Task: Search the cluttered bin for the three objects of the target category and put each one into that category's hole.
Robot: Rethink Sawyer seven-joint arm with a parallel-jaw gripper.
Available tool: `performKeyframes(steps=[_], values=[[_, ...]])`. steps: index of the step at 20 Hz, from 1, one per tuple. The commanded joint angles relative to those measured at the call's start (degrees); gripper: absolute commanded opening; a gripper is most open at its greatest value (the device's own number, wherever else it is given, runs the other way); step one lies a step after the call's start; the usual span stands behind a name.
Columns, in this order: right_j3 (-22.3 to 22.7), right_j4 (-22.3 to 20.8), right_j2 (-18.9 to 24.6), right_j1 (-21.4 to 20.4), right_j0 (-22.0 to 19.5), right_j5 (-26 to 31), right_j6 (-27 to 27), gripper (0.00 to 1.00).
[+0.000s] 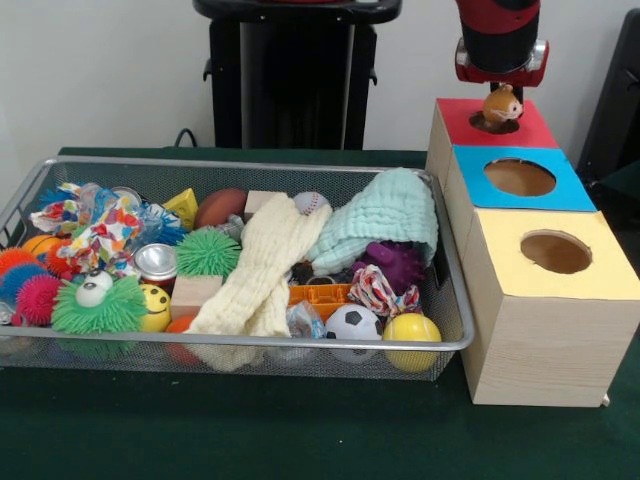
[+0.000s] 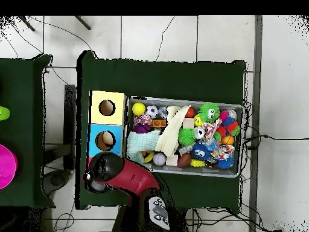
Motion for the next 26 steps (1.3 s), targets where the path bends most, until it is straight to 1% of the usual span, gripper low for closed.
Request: performKeyframes(steps=[1,6,10,16,20,26], values=[[-7.01,-6.74,-6.10,10.31,-1.92,-33.07,13.07,0.00],[-7.25,-8.51,-7.08,8.76,-1.66,-32.28,13.07,0.00],[-7.95,-10.05,-7.92,8.45,-1.32,-32.39,13.24,0.00],[-8.83,-12.00,-8.36,9.82,-1.03,-35.35,14.56,0.00],[-9.72,-13.38,-9.26,10.53,-0.41,-36.23,15.45,0.00],[-11.31,-15.71,-9.74,12.97,-0.60,-39.90,16.06,0.00]])
